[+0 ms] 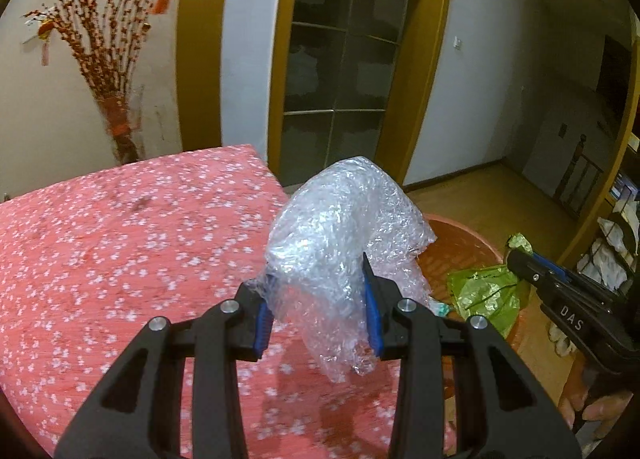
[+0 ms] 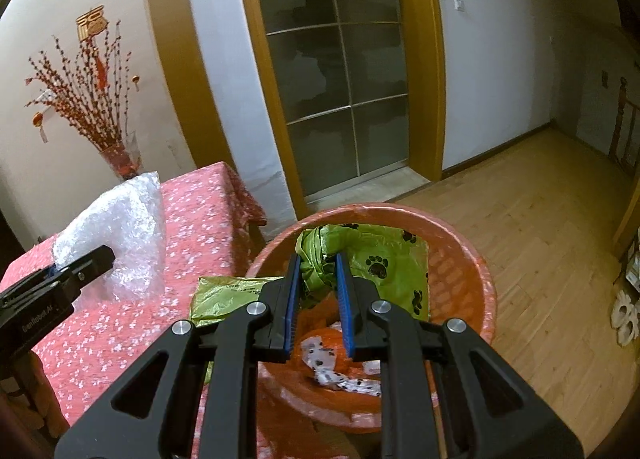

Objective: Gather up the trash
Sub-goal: 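Carry the lime-green bag and bubble wrap with both tools over the wastebasket, then open both tools to drop the lime-green bag and bubble wrap in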

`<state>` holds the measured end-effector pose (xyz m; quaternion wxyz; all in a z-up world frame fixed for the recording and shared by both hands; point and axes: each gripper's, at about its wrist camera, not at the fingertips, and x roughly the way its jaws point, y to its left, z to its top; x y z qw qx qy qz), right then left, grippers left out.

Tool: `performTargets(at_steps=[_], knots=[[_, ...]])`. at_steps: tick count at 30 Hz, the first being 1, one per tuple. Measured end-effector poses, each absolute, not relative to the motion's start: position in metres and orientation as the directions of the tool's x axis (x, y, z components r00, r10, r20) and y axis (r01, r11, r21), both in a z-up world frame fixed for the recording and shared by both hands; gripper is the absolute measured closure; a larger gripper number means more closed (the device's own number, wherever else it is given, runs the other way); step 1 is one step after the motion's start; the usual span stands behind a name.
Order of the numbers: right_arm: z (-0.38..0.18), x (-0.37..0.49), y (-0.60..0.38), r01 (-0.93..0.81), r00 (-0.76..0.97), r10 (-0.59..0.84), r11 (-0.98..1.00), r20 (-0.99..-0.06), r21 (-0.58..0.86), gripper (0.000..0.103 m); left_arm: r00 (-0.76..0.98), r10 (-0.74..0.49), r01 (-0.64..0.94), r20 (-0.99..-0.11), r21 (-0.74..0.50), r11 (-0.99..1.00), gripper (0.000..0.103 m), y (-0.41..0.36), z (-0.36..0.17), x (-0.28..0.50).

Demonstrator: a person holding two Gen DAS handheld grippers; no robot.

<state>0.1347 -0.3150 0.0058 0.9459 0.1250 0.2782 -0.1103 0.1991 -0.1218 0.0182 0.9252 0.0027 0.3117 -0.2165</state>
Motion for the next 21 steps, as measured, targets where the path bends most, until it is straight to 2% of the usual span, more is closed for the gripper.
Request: performTargets(at_steps=[15,21], knots=[[-0.006,0.14,-0.353,0.347,0.798,-0.172,0.914,-0.577,0.208,0.085,0.632,-0.454,0.473,-0.628,-0.151,0.868,0.066,-0.183,-0.004,0.213],[-0.011,0.145,-0.365,0.354,0.796,-0.158,0.905,-0.584,0.238,0.082,0.604,-0.468,0.498,-0.645,-0.154,0.853,0.058,-0.204,-0.013,0.219]])
